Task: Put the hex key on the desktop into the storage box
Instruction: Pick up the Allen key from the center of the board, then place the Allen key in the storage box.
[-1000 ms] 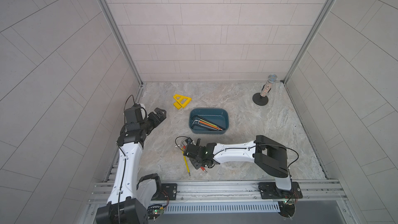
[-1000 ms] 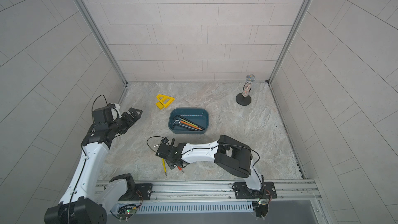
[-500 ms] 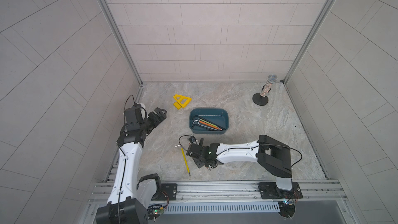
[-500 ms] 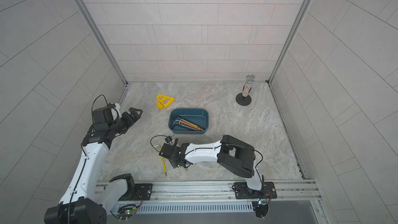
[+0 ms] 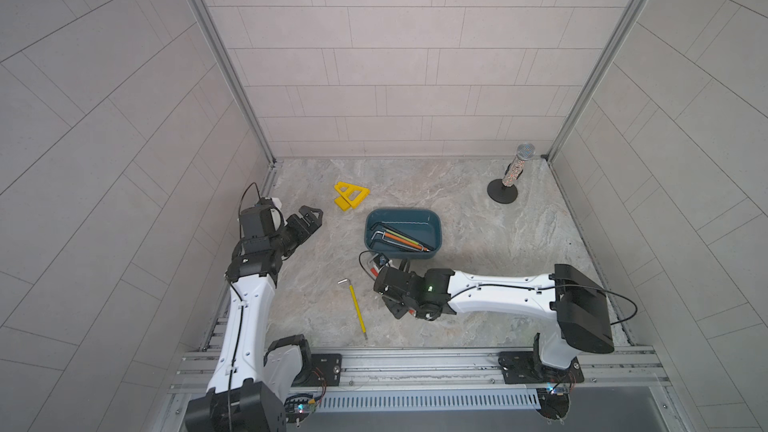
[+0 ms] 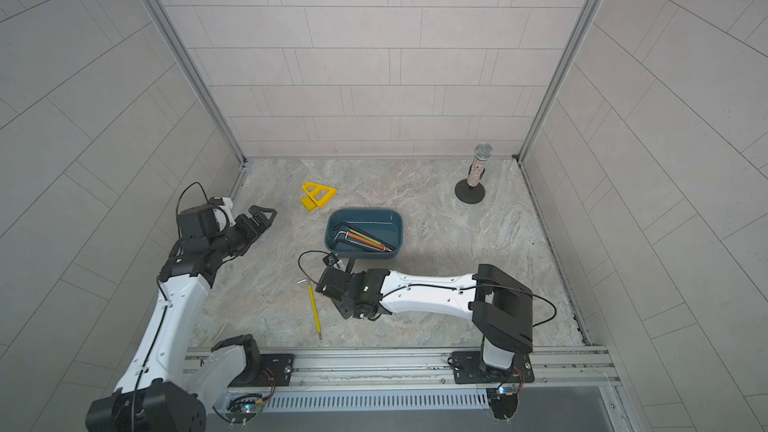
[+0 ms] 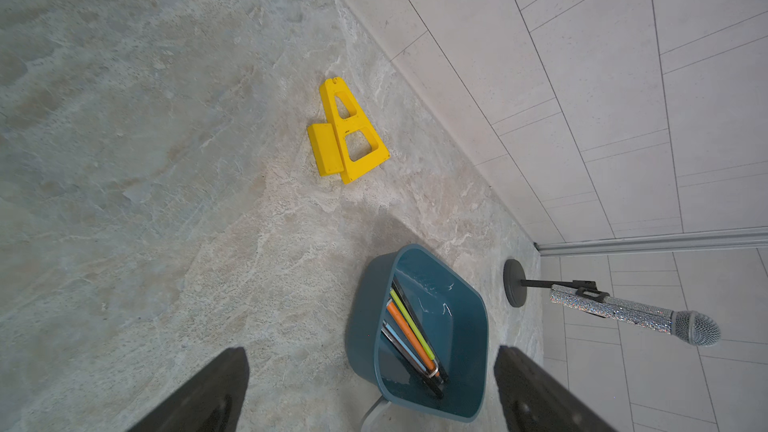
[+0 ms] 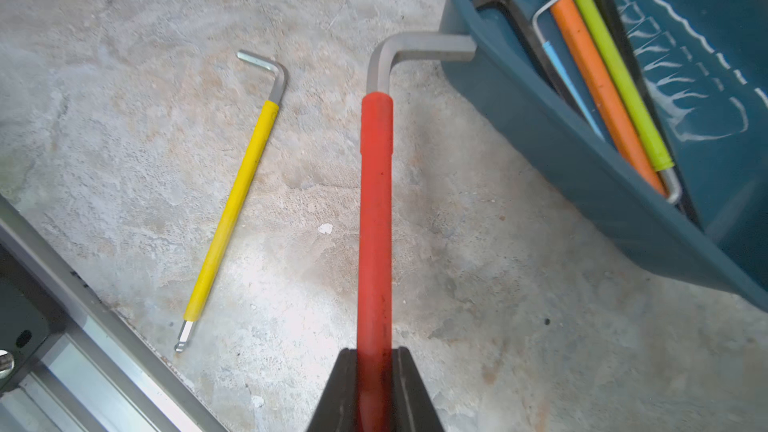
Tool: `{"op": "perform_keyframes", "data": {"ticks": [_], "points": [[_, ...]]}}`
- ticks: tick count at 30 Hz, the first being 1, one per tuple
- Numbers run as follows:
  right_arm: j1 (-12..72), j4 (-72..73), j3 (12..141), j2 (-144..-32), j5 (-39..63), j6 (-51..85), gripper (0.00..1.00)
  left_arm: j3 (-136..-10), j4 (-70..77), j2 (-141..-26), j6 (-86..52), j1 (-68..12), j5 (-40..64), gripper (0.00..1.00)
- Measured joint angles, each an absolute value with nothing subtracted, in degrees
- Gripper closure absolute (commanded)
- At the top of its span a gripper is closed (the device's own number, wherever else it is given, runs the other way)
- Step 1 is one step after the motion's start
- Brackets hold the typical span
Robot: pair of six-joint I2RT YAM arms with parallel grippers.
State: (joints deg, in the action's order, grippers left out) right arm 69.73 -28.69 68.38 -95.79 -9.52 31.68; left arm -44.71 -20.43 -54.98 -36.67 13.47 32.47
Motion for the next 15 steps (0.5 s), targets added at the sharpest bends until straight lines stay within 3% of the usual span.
{"op": "perform_keyframes", "data": {"ticks": [15], "points": [[67.2,-32.8,68.1,-85.9,-11.3,25.6,1.00,-44.3,-17.0,-58.2,-38.1,9.5,38.0,0.00]]}}
